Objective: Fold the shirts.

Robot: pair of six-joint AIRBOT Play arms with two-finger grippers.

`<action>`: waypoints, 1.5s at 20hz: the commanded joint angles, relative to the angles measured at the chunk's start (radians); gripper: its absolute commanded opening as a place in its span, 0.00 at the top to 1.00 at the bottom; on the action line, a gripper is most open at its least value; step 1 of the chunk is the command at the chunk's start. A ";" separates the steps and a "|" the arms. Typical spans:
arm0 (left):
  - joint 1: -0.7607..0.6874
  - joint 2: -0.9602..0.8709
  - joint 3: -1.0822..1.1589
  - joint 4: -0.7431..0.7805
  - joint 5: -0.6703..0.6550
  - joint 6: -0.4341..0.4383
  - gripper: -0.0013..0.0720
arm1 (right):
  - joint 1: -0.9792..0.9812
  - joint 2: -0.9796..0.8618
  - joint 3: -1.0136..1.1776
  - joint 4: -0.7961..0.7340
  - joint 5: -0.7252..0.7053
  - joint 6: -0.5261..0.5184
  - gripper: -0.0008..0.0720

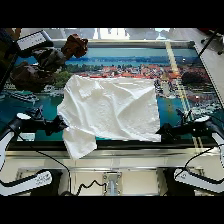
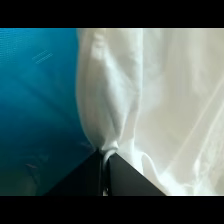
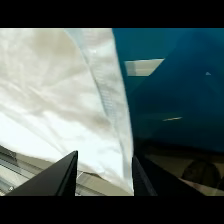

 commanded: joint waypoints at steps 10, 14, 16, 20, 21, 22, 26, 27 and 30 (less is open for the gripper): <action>0.000 0.000 0.000 -0.005 -0.027 0.024 0.95 | 0.087 -0.002 -0.001 -0.026 -0.092 0.072 0.94; 0.000 0.000 0.000 -0.007 -0.027 0.035 0.96 | 0.087 -0.002 -0.001 -0.029 -0.095 0.034 0.95; 0.000 0.002 0.001 -0.068 -0.050 0.101 0.96 | 0.087 0.000 0.000 0.084 -0.090 -0.061 0.96; -0.002 0.017 0.116 -0.404 -0.204 0.279 0.96 | 0.088 0.002 0.092 0.513 0.024 -0.320 0.96; -0.002 0.026 0.183 -0.467 -0.238 0.286 0.96 | 0.088 0.009 0.142 0.595 0.053 -0.348 0.96; -0.005 0.034 0.262 -0.491 -0.267 0.285 0.96 | 0.088 0.022 0.206 0.665 0.070 -0.363 0.96; -0.019 0.043 0.651 -0.446 -0.317 0.191 0.96 | 0.087 0.127 0.513 0.708 0.053 -0.367 0.96; -0.021 0.045 0.745 -0.428 -0.320 0.171 0.96 | 0.087 0.161 0.592 0.681 0.039 -0.364 0.96; -0.021 0.097 0.972 -0.369 -0.388 0.135 0.96 | 0.087 0.298 0.806 0.411 -0.044 -0.288 0.96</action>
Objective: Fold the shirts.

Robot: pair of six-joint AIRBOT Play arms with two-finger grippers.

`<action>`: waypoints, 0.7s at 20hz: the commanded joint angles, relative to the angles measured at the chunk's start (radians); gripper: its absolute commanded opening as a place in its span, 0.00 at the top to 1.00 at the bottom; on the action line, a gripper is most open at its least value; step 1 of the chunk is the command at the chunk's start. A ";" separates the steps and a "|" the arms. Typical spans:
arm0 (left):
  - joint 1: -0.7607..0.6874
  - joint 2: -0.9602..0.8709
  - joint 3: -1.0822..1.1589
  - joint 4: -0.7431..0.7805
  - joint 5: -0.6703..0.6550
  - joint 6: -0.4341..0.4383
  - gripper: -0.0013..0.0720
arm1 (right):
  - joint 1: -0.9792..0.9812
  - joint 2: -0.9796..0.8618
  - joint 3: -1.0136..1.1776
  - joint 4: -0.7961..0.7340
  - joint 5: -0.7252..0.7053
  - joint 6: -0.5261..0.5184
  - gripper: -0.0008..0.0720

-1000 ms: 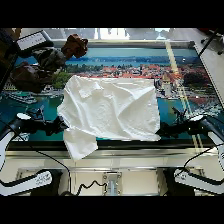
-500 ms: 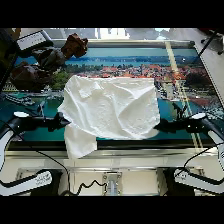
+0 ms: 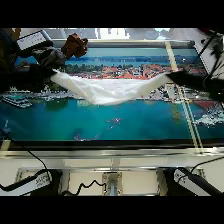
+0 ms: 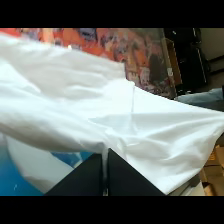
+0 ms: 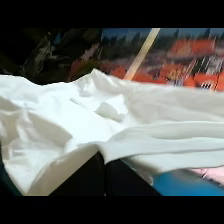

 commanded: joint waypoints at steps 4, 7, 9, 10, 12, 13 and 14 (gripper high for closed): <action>-0.002 0.253 0.273 0.094 -0.060 -0.039 0.96 | 0.000 0.361 0.326 -0.669 -0.077 0.148 0.96; -0.002 0.454 0.273 0.076 -0.034 -0.027 0.96 | 0.002 0.604 0.336 -0.776 -0.091 0.151 0.96; -0.002 0.616 0.273 0.132 0.085 0.053 0.96 | 0.002 0.740 0.336 -0.887 -0.146 0.161 0.96; -0.002 0.682 0.273 0.245 0.172 0.052 0.96 | 0.002 0.784 0.336 -0.975 -0.179 0.200 0.96; -0.002 0.767 0.275 0.644 0.270 -0.139 0.96 | 0.010 0.817 0.339 -1.191 -0.166 0.362 0.96; -0.002 0.788 0.286 0.825 0.213 -0.264 0.96 | 0.029 0.816 0.338 -1.236 -0.143 0.394 0.96; -0.002 0.800 0.288 0.915 0.147 -0.283 0.96 | 0.057 0.812 0.338 -1.209 -0.120 0.398 0.96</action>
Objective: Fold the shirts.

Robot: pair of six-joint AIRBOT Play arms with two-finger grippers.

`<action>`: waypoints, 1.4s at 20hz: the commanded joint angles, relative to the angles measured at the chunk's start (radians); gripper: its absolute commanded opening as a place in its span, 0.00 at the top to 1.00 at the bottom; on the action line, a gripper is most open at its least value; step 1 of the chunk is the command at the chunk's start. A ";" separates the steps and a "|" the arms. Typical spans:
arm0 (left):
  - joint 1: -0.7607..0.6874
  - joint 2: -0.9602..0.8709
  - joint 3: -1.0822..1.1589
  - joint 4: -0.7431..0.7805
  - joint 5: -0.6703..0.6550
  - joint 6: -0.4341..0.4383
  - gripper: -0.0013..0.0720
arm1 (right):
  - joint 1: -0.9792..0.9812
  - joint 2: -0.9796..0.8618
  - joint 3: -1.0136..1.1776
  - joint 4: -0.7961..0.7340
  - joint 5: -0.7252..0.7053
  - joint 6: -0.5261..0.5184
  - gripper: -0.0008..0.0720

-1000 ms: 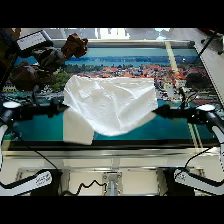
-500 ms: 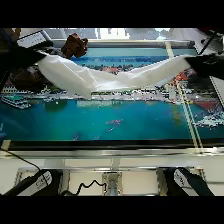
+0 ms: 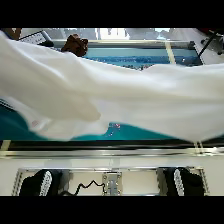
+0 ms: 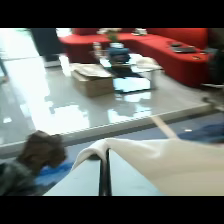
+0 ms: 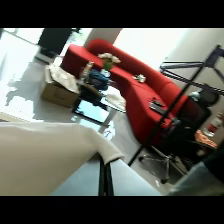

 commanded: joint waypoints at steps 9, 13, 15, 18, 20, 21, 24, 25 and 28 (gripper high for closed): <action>0.000 -0.085 -0.425 -0.052 -0.027 -0.105 0.96 | 0.264 -0.216 -0.325 -0.028 0.087 0.187 0.96; -0.001 -0.291 -0.525 -0.115 -0.016 -0.026 0.96 | 0.264 -0.400 -0.429 0.039 -0.071 0.111 0.96; -0.014 -0.409 -0.525 -0.114 0.057 -0.001 0.96 | 0.264 -0.541 -0.431 0.054 -0.139 0.098 0.96; -0.073 -0.596 -0.525 -0.108 0.185 0.012 0.96 | 0.264 -0.767 -0.431 0.114 -0.297 0.079 0.96; -0.108 -0.730 -0.520 -0.108 0.260 0.011 0.96 | 0.263 -0.902 -0.415 0.153 -0.397 0.058 0.96; -0.120 -0.795 -0.507 -0.111 0.281 0.009 0.96 | 0.261 -0.968 -0.384 0.152 -0.396 0.058 0.96; -0.153 -0.948 -0.425 -0.111 0.316 0.008 0.96 | 0.261 -1.123 -0.277 0.141 -0.401 0.057 0.96; -0.158 -0.980 -0.392 -0.109 0.330 0.009 0.96 | 0.261 -1.152 -0.248 0.142 -0.419 0.057 0.96; -0.160 -1.062 -0.254 -0.078 0.377 -0.047 0.96 | 0.243 -1.220 -0.141 0.161 -0.476 0.059 0.96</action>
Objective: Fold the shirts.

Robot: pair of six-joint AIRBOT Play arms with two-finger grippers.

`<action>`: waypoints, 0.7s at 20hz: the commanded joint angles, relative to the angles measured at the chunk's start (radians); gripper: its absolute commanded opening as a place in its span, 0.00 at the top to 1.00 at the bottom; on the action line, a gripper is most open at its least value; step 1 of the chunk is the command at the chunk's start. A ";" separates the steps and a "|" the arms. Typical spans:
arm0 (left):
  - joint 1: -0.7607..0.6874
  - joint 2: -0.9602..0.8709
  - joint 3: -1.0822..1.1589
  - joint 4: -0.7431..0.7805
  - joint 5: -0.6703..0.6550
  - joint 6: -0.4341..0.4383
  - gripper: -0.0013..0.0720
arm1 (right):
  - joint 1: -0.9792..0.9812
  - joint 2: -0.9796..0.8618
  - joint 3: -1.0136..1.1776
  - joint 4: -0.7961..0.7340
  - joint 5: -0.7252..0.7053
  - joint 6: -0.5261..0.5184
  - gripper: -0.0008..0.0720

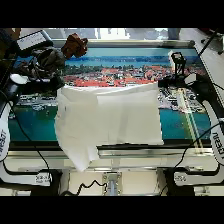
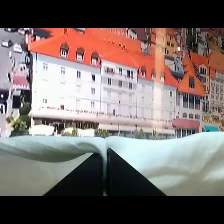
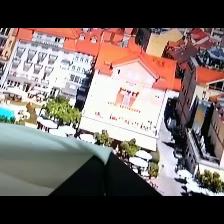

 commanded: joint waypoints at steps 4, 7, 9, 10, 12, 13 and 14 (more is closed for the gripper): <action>-0.011 -0.189 0.294 0.153 -0.022 -0.153 0.96 | -0.063 -0.170 0.218 0.102 0.023 -0.002 0.96; -0.011 -0.192 0.301 0.155 -0.080 -0.153 0.96 | -0.073 -0.175 0.222 0.113 0.080 -0.010 0.96; -0.011 -0.192 0.301 0.155 -0.182 -0.153 0.96 | -0.073 -0.175 0.222 0.118 0.137 -0.012 0.96; -0.011 -0.192 0.301 0.158 -0.259 -0.153 0.96 | -0.073 -0.175 0.222 0.122 0.177 -0.003 0.96; -0.011 -0.193 0.300 0.215 -0.432 -0.177 0.96 | -0.073 -0.175 0.222 0.121 0.286 0.042 0.96; -0.011 -0.193 0.298 0.264 -0.507 -0.201 0.96 | -0.073 -0.175 0.222 0.121 0.346 0.043 0.96; -0.012 -0.193 0.295 0.315 -0.580 -0.225 0.96 | -0.073 -0.175 0.219 0.123 0.393 0.043 0.96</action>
